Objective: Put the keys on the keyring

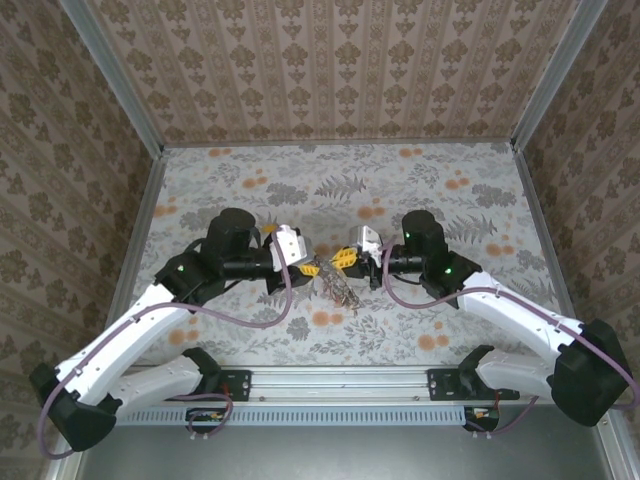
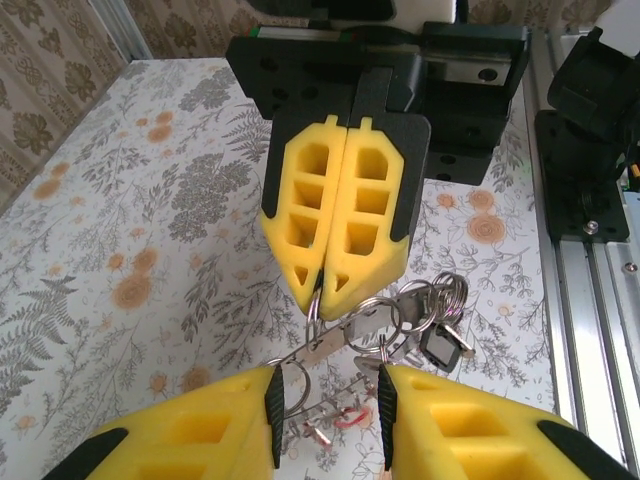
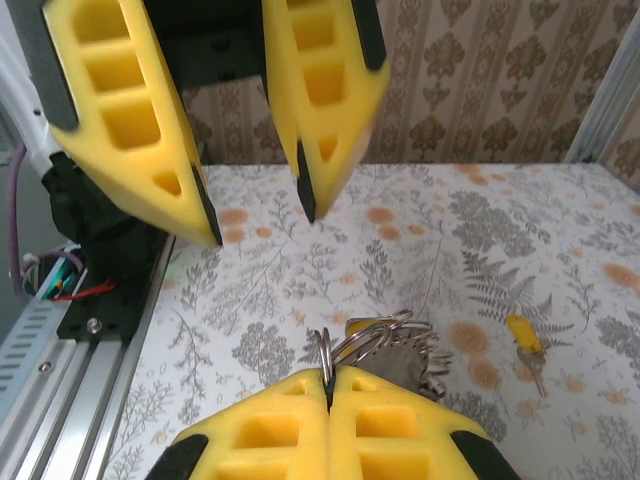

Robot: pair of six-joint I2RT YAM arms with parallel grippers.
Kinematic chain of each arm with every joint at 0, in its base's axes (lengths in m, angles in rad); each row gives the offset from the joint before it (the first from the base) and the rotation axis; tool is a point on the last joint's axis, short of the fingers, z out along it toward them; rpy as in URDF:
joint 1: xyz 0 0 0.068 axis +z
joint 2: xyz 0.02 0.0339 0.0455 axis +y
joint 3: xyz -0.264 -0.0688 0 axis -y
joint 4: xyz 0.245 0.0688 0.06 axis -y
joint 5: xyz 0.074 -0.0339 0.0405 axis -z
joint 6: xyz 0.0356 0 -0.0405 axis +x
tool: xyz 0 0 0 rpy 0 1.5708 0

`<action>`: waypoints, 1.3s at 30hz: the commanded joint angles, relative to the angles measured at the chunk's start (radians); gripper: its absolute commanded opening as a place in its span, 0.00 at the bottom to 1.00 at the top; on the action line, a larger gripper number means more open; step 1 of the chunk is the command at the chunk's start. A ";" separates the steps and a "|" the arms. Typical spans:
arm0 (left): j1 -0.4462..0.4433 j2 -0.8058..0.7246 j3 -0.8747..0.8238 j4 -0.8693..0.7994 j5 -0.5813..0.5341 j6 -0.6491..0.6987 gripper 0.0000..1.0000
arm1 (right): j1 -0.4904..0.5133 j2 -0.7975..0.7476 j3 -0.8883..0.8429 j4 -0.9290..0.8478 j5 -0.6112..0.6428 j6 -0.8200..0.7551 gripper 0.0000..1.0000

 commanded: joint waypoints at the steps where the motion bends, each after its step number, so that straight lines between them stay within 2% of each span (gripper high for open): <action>1: 0.005 0.018 -0.011 0.048 0.037 -0.032 0.31 | -0.001 -0.029 -0.023 0.203 -0.062 0.112 0.00; 6: 0.005 0.055 -0.006 0.078 0.039 -0.026 0.27 | 0.000 -0.009 -0.044 0.295 -0.063 0.170 0.00; 13: 0.006 0.078 -0.007 0.094 0.021 -0.019 0.27 | 0.003 0.006 -0.039 0.304 -0.093 0.174 0.00; 15: 0.007 0.078 -0.011 0.094 0.025 -0.017 0.22 | 0.005 0.006 -0.039 0.283 -0.101 0.153 0.00; 19: 0.007 0.087 0.001 0.076 0.041 0.001 0.02 | 0.007 0.010 -0.038 0.278 -0.106 0.144 0.00; 24: 0.008 0.107 0.023 0.059 0.079 0.017 0.00 | 0.007 0.018 -0.025 0.248 -0.121 0.123 0.00; 29: 0.007 0.120 0.048 0.042 0.147 0.026 0.00 | 0.010 0.012 -0.003 0.153 -0.116 0.055 0.00; 31: 0.007 0.122 0.060 0.024 0.154 0.034 0.00 | 0.010 0.003 0.016 0.063 -0.094 -0.002 0.00; 32: 0.008 0.125 0.065 0.012 0.156 0.039 0.00 | 0.010 -0.005 0.027 0.003 -0.077 -0.042 0.04; 33: 0.007 0.126 0.069 -0.001 0.160 0.044 0.00 | 0.010 -0.015 0.041 -0.066 -0.053 -0.088 0.13; 37: 0.009 0.130 0.072 -0.021 0.183 0.049 0.00 | 0.008 -0.059 0.082 -0.281 0.012 -0.247 0.22; 39: 0.010 0.134 0.068 -0.021 0.188 0.046 0.00 | 0.008 -0.067 0.101 -0.354 0.022 -0.294 0.22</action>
